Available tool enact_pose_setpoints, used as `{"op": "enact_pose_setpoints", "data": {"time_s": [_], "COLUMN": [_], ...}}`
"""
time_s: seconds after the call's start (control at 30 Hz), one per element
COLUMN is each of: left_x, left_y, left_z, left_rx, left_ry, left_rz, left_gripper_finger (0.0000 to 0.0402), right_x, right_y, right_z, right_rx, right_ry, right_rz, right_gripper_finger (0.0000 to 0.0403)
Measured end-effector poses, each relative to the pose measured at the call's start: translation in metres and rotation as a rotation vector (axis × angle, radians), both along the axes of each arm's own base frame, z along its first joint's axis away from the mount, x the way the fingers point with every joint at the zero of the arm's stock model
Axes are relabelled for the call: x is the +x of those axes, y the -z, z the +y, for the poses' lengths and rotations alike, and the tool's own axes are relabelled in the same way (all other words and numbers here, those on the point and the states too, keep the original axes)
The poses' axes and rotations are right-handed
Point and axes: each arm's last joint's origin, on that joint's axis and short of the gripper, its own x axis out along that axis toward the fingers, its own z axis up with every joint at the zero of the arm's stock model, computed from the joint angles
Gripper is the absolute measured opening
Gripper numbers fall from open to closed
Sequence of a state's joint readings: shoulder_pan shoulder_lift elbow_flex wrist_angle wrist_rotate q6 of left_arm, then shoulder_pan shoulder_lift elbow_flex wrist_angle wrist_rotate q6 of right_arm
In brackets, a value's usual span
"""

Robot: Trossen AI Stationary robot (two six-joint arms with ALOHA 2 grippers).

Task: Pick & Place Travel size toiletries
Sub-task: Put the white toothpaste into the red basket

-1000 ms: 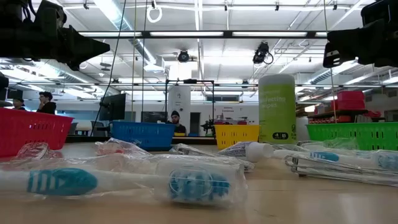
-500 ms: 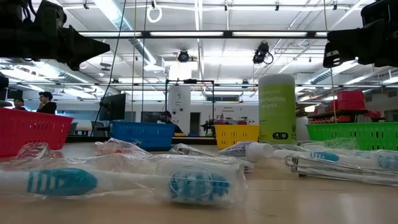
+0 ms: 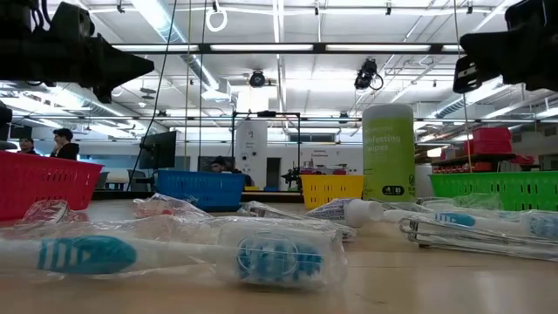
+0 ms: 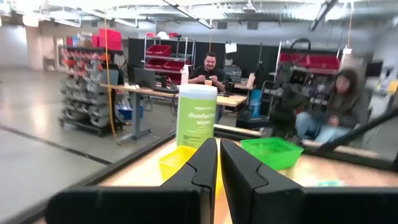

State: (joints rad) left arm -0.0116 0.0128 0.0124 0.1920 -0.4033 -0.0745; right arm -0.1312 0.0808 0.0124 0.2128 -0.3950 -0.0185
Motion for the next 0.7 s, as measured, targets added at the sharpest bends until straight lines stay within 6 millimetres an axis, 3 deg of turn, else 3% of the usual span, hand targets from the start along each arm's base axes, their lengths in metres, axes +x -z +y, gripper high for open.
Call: {"op": "enact_pose_setpoints", "data": {"time_s": [0.53, 0.63, 0.7], "left_x": [0.0, 0.0, 0.0], "left_y": [-0.001, -0.002, -0.006], "left_z": [0.0, -0.001, -0.001], "left_rx": [-0.059, -0.063, -0.063], "left_ry": [0.019, 0.048, 0.054], "left_rz": [-0.032, -0.048, -0.088], "left_gripper_finger": [0.0029, 0.0029, 0.0029], "right_x": [-0.001, -0.001, -0.005], "right_y": [-0.006, -0.013, -0.02], "right_z": [0.0, -0.009, -0.017], "right_rx": [0.066, -0.008, 0.066], "right_ry": [0.01, 0.327, 0.626], "right_rz": [-0.043, -0.151, -0.225], "right_gripper_finger": [0.0005, 0.0005, 0.0005]}}
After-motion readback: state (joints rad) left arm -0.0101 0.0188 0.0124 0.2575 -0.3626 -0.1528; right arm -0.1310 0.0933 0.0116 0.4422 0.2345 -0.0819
